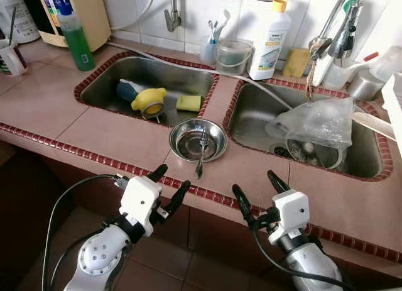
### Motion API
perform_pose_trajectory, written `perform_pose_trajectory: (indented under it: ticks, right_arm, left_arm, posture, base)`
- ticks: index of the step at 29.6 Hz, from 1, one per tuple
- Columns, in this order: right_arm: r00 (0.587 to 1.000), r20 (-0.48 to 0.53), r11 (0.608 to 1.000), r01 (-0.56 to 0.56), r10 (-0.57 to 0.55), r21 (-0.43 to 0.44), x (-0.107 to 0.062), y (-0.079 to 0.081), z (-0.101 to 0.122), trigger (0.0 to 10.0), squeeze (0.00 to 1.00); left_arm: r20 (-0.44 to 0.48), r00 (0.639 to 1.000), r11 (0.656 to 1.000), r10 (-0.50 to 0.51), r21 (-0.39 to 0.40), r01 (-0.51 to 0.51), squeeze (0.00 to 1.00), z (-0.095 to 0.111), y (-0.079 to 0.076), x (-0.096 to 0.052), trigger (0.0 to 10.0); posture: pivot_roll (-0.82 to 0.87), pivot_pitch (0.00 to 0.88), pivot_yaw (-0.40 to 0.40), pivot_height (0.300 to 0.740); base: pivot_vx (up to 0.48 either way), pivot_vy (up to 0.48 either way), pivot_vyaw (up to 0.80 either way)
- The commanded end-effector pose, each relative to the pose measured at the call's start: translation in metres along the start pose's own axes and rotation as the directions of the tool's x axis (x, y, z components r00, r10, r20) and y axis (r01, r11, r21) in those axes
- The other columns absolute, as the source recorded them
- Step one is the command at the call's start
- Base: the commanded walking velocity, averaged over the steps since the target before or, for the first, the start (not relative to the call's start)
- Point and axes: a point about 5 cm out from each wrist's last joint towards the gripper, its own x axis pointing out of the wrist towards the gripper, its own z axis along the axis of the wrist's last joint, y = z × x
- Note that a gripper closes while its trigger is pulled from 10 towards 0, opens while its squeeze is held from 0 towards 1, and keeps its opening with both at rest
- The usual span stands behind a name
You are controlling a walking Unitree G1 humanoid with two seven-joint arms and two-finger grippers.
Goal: Kitchen organization
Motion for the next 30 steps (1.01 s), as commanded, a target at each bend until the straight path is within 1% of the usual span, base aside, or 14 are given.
perform_pose_trajectory:
  ticks: [1,4,7,8,10,12,14,21,30]
  right_arm:
    - [1.0,0.003,1.0,-0.03,0.03,0.004,-0.002,0.003,0.003,10.0,0.0]
    - [0.999,0.008,0.999,-0.032,0.032,0.008,-0.001,0.003,0.005,10.0,0.0]
    - [0.999,0.02,0.999,-0.042,0.042,0.019,0.002,0.005,0.009,10.0,0.0]
    - [0.998,0.029,0.998,-0.059,0.058,0.026,0.002,0.007,0.011,10.0,0.0]
    - [0.997,0.032,0.997,-0.066,0.065,0.028,0.003,0.008,0.012,10.0,0.0]
    - [0.993,0.044,0.992,-0.116,0.114,0.057,0.002,0.016,0.016,10.0,0.0]
    - [0.99,0.043,0.989,-0.136,0.133,0.061,0.0,0.017,0.017,10.0,0.0]
    - [0.991,0.025,0.99,-0.134,0.133,0.05,-0.004,0.014,0.016,10.0,0.0]
    - [0.987,0.019,0.985,-0.158,0.157,0.065,-0.008,0.016,0.018,10.0,0.0]
  left_arm:
    - [-0.001,1.0,1.0,-0.008,0.005,0.008,0.0,0.0,-0.005,0.001,10.0]
    - [-0.019,1.0,1.0,0.02,-0.006,-0.021,0.0,-0.002,-0.006,0.005,10.0]
    - [-0.026,0.999,1.0,0.02,0.006,-0.02,0.0,-0.005,-0.01,0.009,10.0]
    - [-0.024,1.0,1.0,0.017,-0.001,-0.017,0.0,-0.006,-0.012,0.012,10.0]
    - [-0.024,1.0,1.0,0.017,-0.002,-0.017,0.0,-0.006,-0.013,0.013,10.0]
    - [-0.026,1.0,1.0,0.0,0.001,0.0,0.0,-0.007,-0.017,0.017,10.0]
    - [-0.026,1.0,1.0,-0.013,0.006,0.013,0.0,-0.007,-0.019,0.018,10.0]
    - [-0.035,0.999,0.998,-0.04,0.051,0.042,0.0,-0.009,-0.024,0.021,10.0]
    - [-0.034,0.999,0.999,-0.016,0.035,0.017,0.0,-0.009,-0.026,0.033,10.0]
  posture:
    - [-0.08,0.13,-0.009,0.74]
    - [-0.08,0.132,-0.008,0.74]
    - [-0.08,0.129,-0.008,0.74]
    - [-0.08,0.129,-0.008,0.74]
    - [-0.08,0.129,-0.008,0.74]
    - [-0.09,0.122,-0.009,0.74]
    - [-0.09,0.122,-0.008,0.74]
    - [-0.11,0.126,-0.007,0.74]
    - [-0.12,0.126,0.0,0.74]
  base:
    - [0.0,0.0,0.0]
    - [0.0,0.0,0.0]
    - [0.0,0.0,0.0]
    - [0.0,0.0,0.0]
    - [0.0,0.0,0.0]
    - [0.0,0.0,0.0]
    - [0.0,0.0,0.0]
    - [0.0,0.0,0.0]
    - [0.0,0.0,0.0]
